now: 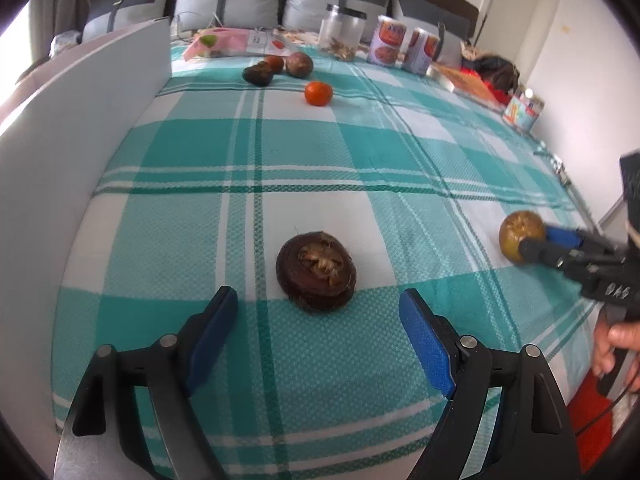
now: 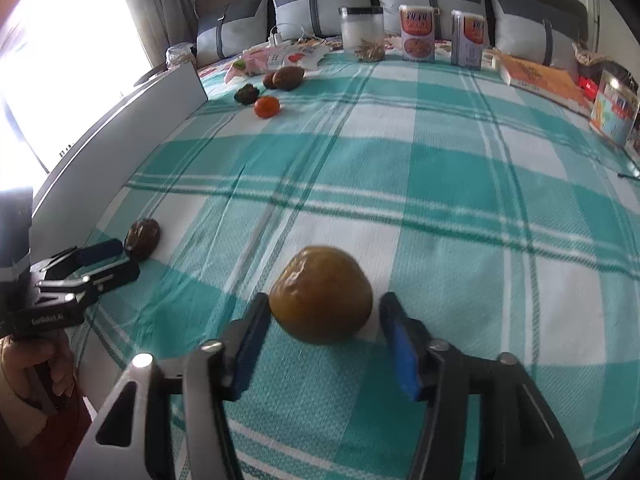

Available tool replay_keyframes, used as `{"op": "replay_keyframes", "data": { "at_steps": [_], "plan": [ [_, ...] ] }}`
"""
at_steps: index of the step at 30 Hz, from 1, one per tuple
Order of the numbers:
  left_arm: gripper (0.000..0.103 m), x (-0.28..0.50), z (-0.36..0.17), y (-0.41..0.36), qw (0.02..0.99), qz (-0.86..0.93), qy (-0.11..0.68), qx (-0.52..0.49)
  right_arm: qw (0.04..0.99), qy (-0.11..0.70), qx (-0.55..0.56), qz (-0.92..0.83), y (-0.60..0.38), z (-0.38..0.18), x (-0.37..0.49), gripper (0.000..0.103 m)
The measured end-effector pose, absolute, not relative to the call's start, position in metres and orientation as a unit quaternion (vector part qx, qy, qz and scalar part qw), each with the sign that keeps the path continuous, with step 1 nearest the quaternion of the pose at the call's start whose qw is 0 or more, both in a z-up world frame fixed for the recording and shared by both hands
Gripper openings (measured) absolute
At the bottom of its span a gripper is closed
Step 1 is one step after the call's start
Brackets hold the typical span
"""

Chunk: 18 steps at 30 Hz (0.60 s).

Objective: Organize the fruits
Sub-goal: 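Grasp the olive-brown round fruit with the right tool while the left tool holds its fruit, then carry both fruits into the box with both tools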

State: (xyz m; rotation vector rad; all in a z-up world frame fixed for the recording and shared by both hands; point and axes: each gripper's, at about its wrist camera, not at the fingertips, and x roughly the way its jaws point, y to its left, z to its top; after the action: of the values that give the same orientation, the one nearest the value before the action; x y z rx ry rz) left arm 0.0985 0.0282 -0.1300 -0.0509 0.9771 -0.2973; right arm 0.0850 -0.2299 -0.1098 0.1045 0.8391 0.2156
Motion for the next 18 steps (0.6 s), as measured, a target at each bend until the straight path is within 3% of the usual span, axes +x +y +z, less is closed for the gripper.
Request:
{"op": "replay_keyframes", "data": {
  "at_steps": [1,2,3,5,9,12,18],
  "plan": [
    [0.079,0.102,-0.131,0.025,0.871,-0.138,0.471,-0.018,0.907,0.405,0.055,0.106,-0.231,-0.108,0.087,0.07],
    [0.066,0.105,-0.131,0.024,0.873,-0.132,0.47,-0.014,0.905,0.407,0.061,0.11,-0.232,-0.108,0.091,0.07],
    [0.041,0.107,-0.13,0.023,0.874,-0.131,0.469,-0.013,0.903,0.411,0.063,0.112,-0.231,-0.11,0.095,0.065],
    [0.042,0.111,-0.128,0.026,0.87,-0.135,0.474,-0.024,0.898,0.417,0.073,0.116,-0.232,-0.112,0.1,0.05],
    [0.042,0.103,-0.106,0.039,0.862,-0.15,0.48,-0.058,0.89,0.428,0.096,0.123,-0.232,-0.11,0.097,0.05],
    [0.042,0.089,-0.058,0.064,0.861,-0.172,0.463,-0.118,0.877,0.426,0.15,0.161,-0.223,-0.091,0.093,0.05],
    [0.042,0.082,0.025,0.173,0.887,-0.101,0.408,-0.19,0.854,0.401,0.164,0.288,-0.121,-0.023,0.118,0.05]
  ]
}}
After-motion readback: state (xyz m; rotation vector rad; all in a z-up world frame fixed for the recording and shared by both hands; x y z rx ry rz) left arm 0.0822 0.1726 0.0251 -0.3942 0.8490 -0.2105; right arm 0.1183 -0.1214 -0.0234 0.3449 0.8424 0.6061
